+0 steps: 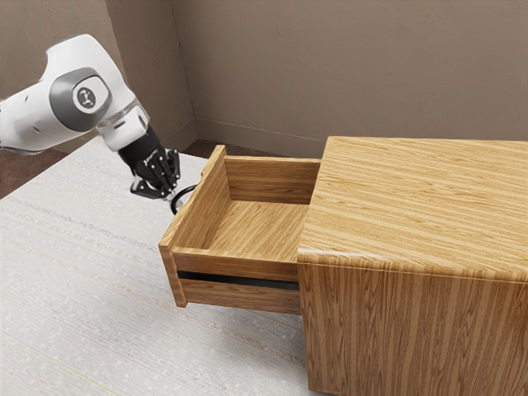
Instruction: Push the drawer handle with one arm to close the drawer
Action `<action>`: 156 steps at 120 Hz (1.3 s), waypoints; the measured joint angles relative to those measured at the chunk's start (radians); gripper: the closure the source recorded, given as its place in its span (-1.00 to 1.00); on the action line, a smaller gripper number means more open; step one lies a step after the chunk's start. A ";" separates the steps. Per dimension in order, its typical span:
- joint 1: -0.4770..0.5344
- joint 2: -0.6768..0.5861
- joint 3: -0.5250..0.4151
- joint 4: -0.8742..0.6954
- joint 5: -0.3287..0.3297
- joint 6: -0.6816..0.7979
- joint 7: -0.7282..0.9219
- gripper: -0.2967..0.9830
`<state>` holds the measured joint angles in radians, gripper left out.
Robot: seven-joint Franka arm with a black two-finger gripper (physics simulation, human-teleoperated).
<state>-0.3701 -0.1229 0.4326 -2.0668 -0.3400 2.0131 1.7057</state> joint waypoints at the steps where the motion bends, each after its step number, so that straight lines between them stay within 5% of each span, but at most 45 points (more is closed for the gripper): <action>1: -0.001 0.001 0.000 0.000 0.000 0.000 -0.002 0.69; 68: -0.043 -0.025 -0.027 -0.004 -0.012 -0.004 -0.104 0.68; 156: -0.133 0.161 -0.033 0.179 -0.063 0.005 -0.168 0.69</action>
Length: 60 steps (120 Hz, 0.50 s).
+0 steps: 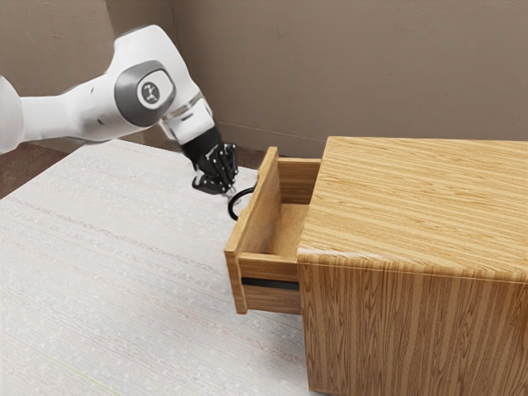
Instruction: Push the drawer handle with one arm to close the drawer
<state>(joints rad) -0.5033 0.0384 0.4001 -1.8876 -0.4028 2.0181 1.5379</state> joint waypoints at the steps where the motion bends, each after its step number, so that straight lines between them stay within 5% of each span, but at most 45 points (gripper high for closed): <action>1: 0.000 0.003 0.000 0.003 -0.001 0.000 0.000 0.69; 60: -0.071 0.068 -0.001 0.078 -0.047 -0.005 -0.037 0.69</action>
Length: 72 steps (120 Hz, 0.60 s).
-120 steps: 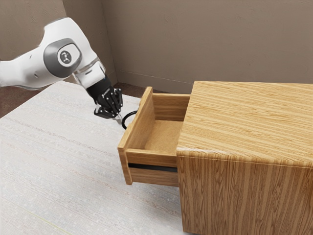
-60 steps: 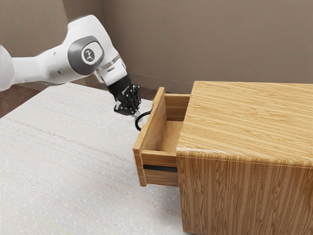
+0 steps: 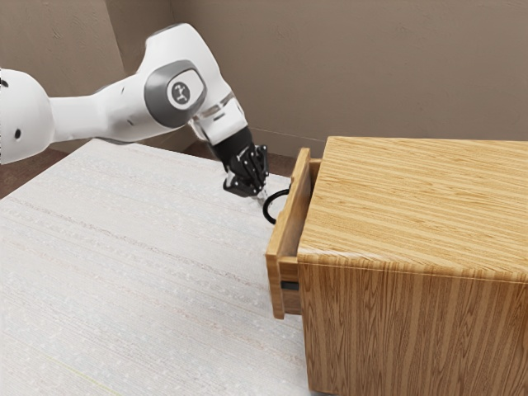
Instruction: Push the drawer handle with one arm to close the drawer
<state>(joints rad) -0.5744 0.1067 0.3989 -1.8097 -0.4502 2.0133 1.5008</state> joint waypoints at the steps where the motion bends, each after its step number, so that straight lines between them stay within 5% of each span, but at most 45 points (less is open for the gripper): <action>1: -0.001 0.002 0.000 0.002 -0.001 0.000 -0.001 0.69; 72: -0.063 0.018 -0.001 0.028 -0.039 0.000 -0.079 0.69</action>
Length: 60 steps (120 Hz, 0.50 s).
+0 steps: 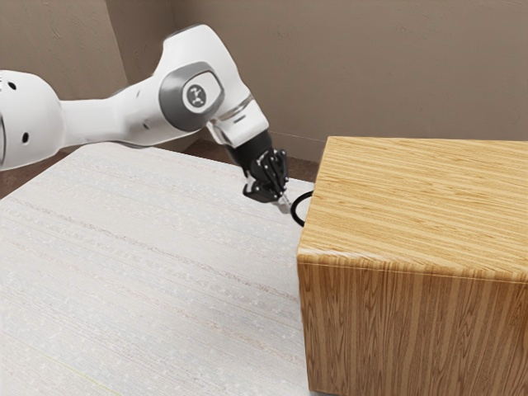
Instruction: Push the drawer handle with one arm to close the drawer
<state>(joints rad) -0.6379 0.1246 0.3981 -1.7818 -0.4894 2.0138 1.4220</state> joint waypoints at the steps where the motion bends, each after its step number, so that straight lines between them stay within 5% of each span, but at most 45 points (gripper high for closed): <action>1: -0.001 0.000 0.000 0.000 0.000 0.000 -0.001 0.69; 44: -0.037 -0.075 0.043 -0.094 -0.002 0.001 -0.032 0.69; 52: -0.041 -0.193 0.088 -0.186 0.092 -0.001 -0.037 0.68; 60: -0.001 -0.254 0.113 -0.203 0.216 0.012 -0.057 0.44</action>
<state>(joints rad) -0.6385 -0.1295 0.5108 -1.9848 -0.2730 2.0262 1.3652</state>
